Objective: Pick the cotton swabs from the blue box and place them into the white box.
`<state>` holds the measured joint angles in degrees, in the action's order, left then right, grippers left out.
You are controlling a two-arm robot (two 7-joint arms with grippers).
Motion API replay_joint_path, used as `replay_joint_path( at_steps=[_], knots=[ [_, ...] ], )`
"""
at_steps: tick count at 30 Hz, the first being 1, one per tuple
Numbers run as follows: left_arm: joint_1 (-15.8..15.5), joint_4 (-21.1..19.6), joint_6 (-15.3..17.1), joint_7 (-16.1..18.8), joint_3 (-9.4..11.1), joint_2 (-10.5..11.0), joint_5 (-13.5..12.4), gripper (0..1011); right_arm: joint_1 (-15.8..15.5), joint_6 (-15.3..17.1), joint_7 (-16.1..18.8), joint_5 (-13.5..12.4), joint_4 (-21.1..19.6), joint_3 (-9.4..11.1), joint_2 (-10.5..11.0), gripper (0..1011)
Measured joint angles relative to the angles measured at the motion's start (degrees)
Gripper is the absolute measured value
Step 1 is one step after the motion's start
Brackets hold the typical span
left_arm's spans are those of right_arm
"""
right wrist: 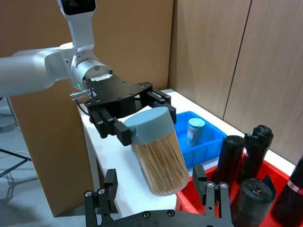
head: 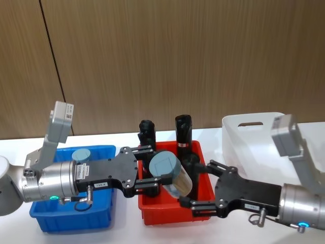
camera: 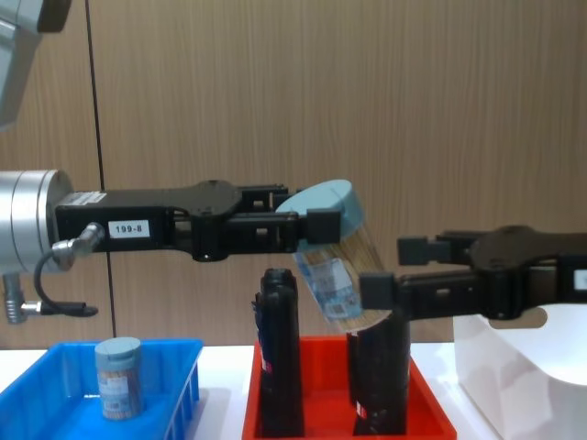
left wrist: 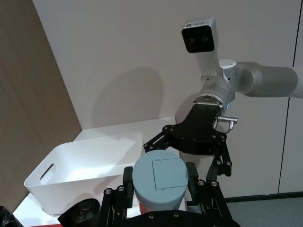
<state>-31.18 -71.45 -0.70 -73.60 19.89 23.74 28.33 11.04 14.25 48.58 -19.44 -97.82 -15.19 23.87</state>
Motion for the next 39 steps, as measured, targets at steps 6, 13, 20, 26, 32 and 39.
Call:
replay_joint_path(
  at_steps=[6, 13, 20, 26, 32, 39],
  knots=[
    [0.00, 0.00, 0.00, 0.01, 0.00, 0.00, 0.00, 669, 1.52, 0.03, 0.17, 1.30, 1.43, -0.95, -1.08, 1002],
    [0.00, 0.00, 0.00, 0.00, 0.00, 0.00, 0.00, 669, 2.72, -0.02, 0.43, 2.65, 2.50, -1.78, -1.79, 1002],
    [0.00, 0.00, 0.00, 0.00, -0.01, 0.00, 0.00, 669, 3.49, -0.08, 0.57, 4.20, 3.19, -2.60, -2.19, 1002],
    [0.00, 0.00, 0.00, 0.00, 0.00, 0.00, 0.00, 669, 4.05, -0.25, 0.59, 5.43, 3.76, -3.25, -2.47, 1002],
    [0.00, 0.00, 0.00, 0.00, -0.01, 0.00, 0.00, 669, 4.52, -0.46, 0.45, 6.23, 4.17, -3.70, -2.70, 1002],
    [0.00, 0.00, 0.00, 0.00, 0.00, 0.00, 0.00, 669, 5.15, -0.61, 0.00, 6.79, 4.58, -4.20, -2.95, 1002]
  ],
)
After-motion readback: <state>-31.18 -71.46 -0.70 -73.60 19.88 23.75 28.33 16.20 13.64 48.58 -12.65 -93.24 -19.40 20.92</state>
